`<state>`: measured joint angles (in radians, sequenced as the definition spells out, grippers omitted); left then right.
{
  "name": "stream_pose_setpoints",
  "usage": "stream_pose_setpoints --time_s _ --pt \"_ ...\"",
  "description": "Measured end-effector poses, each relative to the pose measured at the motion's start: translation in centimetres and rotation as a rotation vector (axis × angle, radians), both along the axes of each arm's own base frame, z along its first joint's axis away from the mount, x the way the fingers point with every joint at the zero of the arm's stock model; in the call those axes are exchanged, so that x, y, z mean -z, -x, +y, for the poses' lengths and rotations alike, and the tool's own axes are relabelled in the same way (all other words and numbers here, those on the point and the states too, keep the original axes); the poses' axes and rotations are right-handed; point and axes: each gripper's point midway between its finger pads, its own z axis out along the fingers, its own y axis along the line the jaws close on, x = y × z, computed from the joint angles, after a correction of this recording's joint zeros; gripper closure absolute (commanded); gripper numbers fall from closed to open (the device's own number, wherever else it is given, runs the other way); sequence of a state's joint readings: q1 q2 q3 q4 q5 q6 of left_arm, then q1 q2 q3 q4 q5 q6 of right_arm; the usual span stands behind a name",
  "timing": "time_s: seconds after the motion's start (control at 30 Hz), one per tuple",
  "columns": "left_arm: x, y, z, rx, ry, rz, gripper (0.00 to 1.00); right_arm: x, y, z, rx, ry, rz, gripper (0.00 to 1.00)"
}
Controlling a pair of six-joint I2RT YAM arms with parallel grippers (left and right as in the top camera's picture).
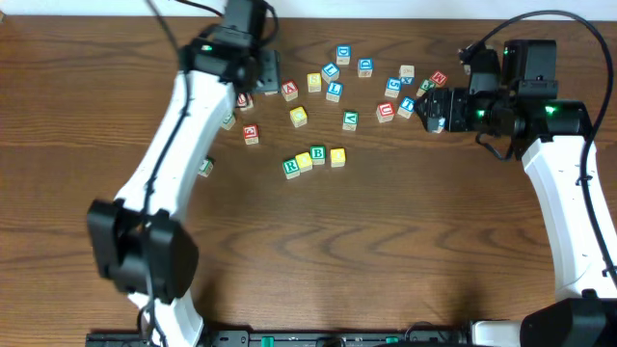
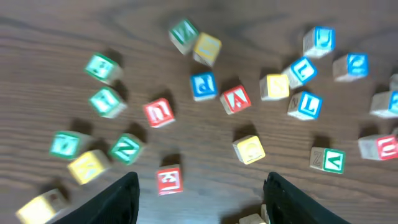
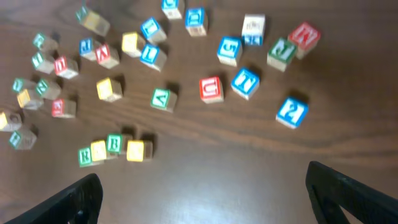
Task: Spell out ROBOT
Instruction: 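Move the right gripper over the blue T block and grasp it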
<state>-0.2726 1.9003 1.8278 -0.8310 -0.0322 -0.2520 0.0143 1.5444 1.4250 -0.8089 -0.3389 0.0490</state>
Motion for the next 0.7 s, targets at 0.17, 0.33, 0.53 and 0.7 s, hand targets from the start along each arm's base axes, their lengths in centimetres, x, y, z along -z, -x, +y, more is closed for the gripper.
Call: stream_pose_setpoints --time_s 0.17,0.33,0.53,0.7 --pt "-2.5 0.3 2.5 -0.035 0.002 -0.043 0.37 -1.1 -1.4 0.0 0.033 -0.025 -0.059 0.01" --pt "-2.1 0.4 4.6 -0.076 -0.005 -0.021 0.36 -0.6 -2.1 -0.6 0.117 -0.028 -0.018 0.01" --pt "-1.8 0.7 6.0 -0.104 -0.01 0.002 0.36 2.6 -4.8 0.1 0.188 -0.011 0.182 0.01" --pt "-1.8 0.7 6.0 -0.104 -0.011 0.006 0.36 7.4 -7.2 0.9 0.263 -0.016 0.311 0.28"
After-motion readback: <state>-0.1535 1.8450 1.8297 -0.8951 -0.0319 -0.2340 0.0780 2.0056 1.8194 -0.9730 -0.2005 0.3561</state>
